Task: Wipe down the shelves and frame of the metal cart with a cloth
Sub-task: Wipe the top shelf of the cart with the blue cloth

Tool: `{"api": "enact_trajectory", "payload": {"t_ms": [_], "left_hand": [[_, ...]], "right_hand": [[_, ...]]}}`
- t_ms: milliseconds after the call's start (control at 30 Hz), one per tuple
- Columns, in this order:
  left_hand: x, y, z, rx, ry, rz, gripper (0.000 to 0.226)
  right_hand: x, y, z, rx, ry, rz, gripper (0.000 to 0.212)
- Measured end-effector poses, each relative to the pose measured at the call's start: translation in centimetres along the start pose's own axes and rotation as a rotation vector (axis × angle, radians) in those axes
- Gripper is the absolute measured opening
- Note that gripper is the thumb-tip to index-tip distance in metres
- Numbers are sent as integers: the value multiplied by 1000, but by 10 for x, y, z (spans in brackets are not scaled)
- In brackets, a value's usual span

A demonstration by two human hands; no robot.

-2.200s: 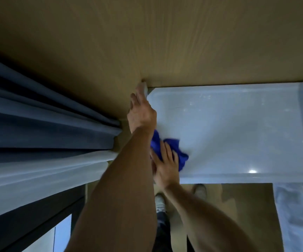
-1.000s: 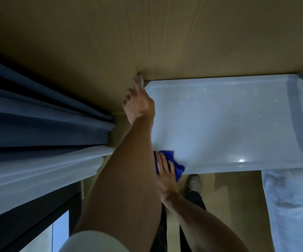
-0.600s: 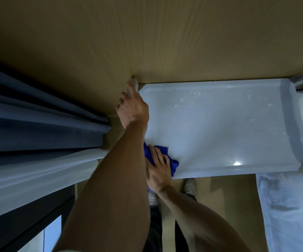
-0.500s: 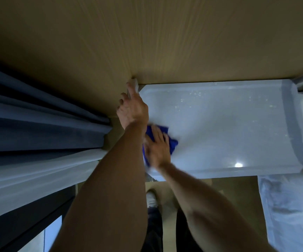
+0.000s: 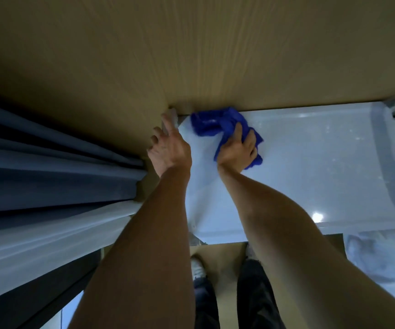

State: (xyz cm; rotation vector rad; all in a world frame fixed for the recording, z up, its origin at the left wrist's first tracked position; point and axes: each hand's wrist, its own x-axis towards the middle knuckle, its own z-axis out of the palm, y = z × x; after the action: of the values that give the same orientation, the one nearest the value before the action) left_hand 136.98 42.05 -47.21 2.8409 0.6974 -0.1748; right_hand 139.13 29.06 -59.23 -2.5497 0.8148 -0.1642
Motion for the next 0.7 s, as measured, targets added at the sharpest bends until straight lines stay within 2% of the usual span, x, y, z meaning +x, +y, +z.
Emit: {"api": "enact_trajectory", "payload": {"t_ms": [67,100,133,200,300,367,500,700], "left_hand": [[1,0,0,11,-10,5,65],[1,0,0,12,-11,3,65],[1,1,0,-4,-13,3,65],[-1,2,-3,-55,-32,6,64],[1,2,-5,-43,-30,3,62],[1,7,-4,-61,-47,-7,65],[-1,8,-13,-35,-62,-2,65],[-1,4,-2,43,56,38,53]], "right_hand": [[13,2,-7,-38,63,238,49],[12,-3,-7,-88,57,283,52],[7,-10,-4,-142,33,250,53],[-19,-22,2,-183,-105,7,53],[-55,-30,16,-245,-279,-496,56],[-48,-29,21,-309,-405,-633,59],[-37,-33,5,-251,-504,-594,50],[22,15,-24,-205,-378,-348,54]]}}
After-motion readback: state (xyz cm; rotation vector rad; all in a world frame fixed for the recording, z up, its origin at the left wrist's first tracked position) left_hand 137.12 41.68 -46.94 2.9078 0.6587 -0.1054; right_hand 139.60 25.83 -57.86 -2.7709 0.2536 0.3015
